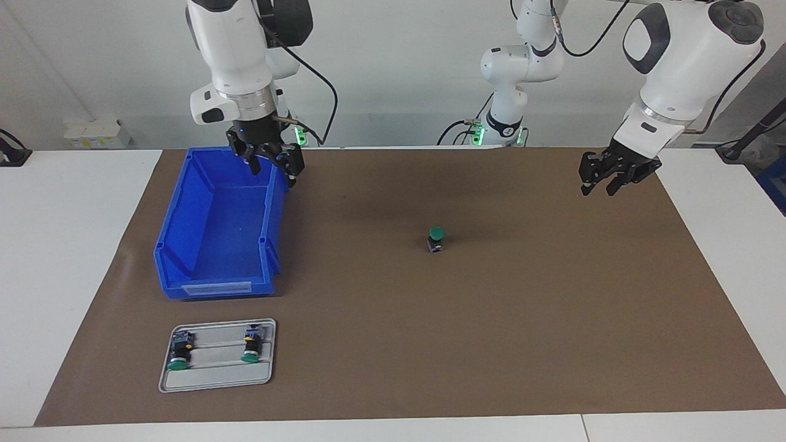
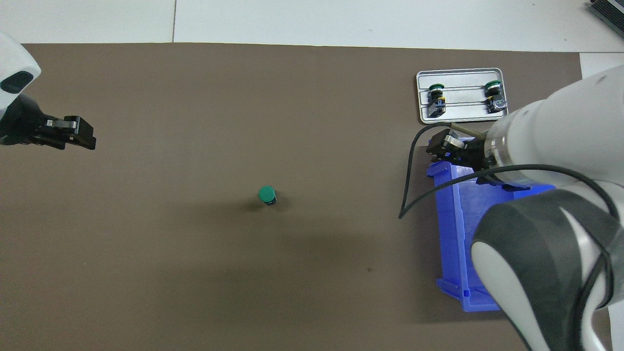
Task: Place and press button with both arms
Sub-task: 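Reach the right gripper toward the green button at the table center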
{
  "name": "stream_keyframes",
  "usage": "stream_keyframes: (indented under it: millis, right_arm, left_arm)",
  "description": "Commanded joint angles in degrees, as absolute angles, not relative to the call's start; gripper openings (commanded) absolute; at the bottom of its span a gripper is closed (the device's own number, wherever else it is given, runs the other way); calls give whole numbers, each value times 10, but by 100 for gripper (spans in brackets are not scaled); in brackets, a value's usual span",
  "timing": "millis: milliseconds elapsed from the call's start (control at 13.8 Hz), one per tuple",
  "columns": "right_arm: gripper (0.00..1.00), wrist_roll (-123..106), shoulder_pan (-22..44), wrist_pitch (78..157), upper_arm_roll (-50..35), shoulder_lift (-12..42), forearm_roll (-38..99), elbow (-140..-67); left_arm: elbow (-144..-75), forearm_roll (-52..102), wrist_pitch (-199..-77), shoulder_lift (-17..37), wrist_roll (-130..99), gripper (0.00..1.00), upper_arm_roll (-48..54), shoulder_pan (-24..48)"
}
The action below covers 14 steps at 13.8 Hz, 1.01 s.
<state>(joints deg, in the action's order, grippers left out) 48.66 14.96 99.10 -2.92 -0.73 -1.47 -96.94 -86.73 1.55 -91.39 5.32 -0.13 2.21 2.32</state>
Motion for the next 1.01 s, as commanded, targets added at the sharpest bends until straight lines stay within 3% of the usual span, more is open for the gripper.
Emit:
stream_keyframes:
  millis: [0,362,651,724,941]
  right_arm:
    - [87,604,187,1022,-29,10,-15,-978]
    - [87,807,268,1062,-29,61,-24,-967]
    - [85,897,318,1099,-29,120,-18,-939]
    - [80,933,324,1122,-29,127,-15,-939]
    - [80,1000,352,1143,-29,162,-16,-938]
  left_arm:
    - [-863,-1,-896,54,-1,54,26,14]
    - [-965,-3,-916,4,4,54,26,4]
    - [-980,-3,-922,-4,4,57,27,9]
    - [-981,-3,-932,-4,4,60,27,11]
    - [-974,-4,-963,0,18,68,27,11]
